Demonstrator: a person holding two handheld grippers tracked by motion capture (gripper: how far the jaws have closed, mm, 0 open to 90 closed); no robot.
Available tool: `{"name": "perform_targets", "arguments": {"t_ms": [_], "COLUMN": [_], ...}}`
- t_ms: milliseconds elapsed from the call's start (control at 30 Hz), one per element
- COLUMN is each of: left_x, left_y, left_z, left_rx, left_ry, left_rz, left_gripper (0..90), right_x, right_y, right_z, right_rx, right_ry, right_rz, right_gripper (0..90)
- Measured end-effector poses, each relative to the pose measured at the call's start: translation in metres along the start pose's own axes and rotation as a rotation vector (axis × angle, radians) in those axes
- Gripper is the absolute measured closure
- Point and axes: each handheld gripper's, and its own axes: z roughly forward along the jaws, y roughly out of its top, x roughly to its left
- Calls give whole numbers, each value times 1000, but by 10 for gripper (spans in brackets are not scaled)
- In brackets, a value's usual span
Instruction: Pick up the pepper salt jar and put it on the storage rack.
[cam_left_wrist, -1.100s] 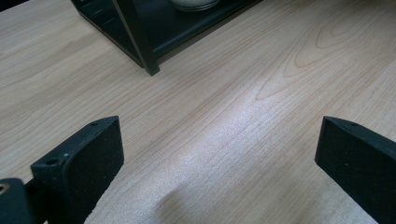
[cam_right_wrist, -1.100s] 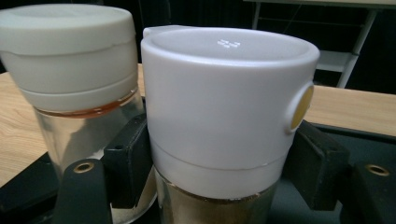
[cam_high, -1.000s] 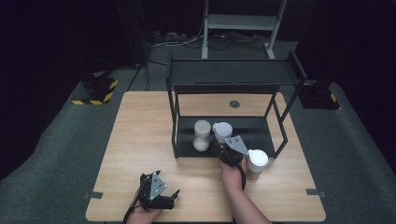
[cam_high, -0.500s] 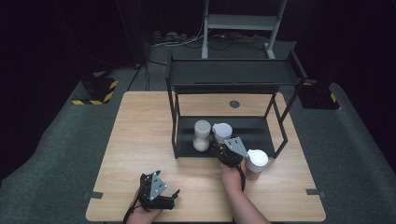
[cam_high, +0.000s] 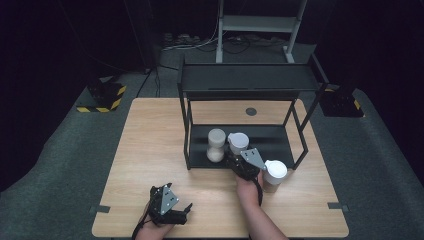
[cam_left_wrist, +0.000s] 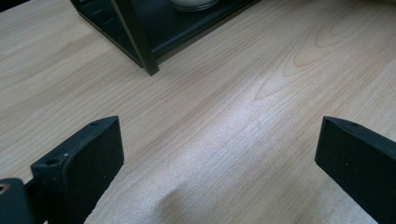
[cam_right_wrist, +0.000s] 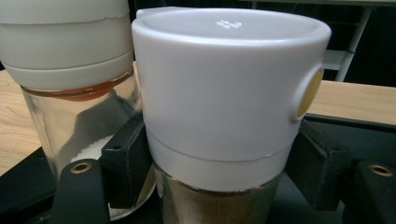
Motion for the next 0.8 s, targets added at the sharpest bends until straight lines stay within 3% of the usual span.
{"name": "perform_targets", "arguments": {"t_ms": [167,433,800], "left_x": [0,0,0], "left_y": [0,0,0], "left_z": [0,0,0], "left_rx": [0,1,2], "left_ry": [0,1,-2], "left_rz": [-1,1,1], "left_gripper": [13,13,13], "right_x": [0,5,6], "right_y": [2,8,8], "right_z": [0,-4,-5], "right_rx": [5,-15,-2], "right_ry": [0,-7,-33], "right_rz": [3,15,31], "right_gripper": [288,200,116]}}
